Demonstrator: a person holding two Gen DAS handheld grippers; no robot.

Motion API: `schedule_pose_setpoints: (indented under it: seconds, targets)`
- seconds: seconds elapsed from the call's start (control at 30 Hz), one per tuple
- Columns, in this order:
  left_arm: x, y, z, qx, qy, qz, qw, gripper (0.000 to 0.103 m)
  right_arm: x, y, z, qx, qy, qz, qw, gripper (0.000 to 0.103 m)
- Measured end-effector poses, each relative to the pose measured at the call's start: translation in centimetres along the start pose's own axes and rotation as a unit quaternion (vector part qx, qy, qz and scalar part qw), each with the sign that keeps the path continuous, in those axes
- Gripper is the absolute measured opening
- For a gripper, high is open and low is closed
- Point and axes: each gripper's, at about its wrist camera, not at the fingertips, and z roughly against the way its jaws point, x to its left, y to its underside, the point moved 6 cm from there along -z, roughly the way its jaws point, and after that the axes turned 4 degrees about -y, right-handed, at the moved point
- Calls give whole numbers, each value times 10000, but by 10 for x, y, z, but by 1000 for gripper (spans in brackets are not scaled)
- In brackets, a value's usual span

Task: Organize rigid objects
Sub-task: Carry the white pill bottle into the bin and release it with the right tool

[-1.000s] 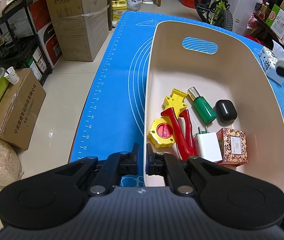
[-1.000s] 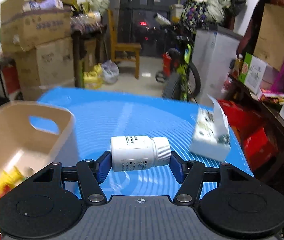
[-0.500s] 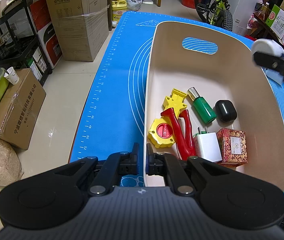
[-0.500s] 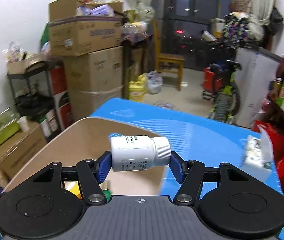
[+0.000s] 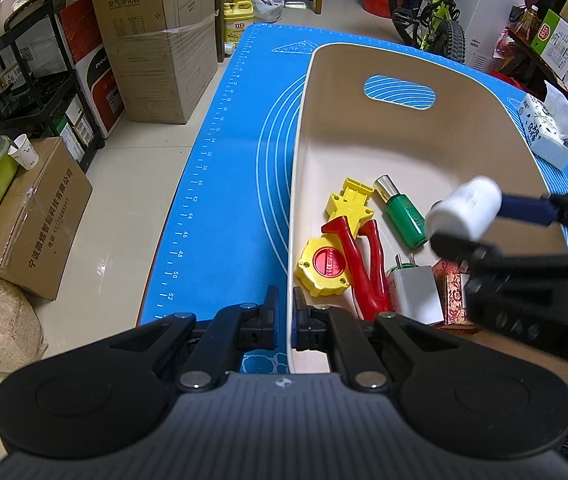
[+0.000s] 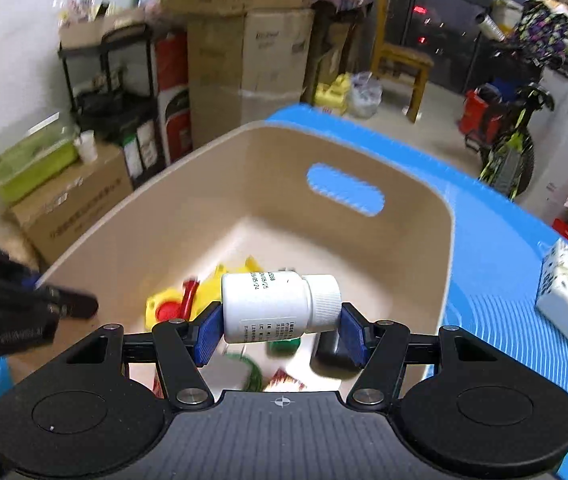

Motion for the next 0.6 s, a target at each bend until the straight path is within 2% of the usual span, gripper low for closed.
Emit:
schedule_pose_setpoints:
  seconds: [0.07, 0.23, 0.43, 0.5, 0.6]
  targets:
    - [0, 0, 0, 1, 0, 1, 10000, 9, 3, 4, -7, 255, -40, 14, 9997, 65]
    - [0, 0, 1, -3, -1, 11, 10000, 9, 4, 13, -16, 581, -88, -29, 9983, 65]
    - [0, -1, 1, -6, -9, 16, 10000, 9, 5, 16, -13, 509, -88, -33, 9987, 69]
    - [0, -1, 1, -8, -2, 22, 10000, 9, 2, 15, -7, 403, -103, -163, 9990, 79]
    - [2, -1, 1, -6, 26, 78, 10000, 11, -4, 9, 4, 186, -131, -405, 9989, 84]
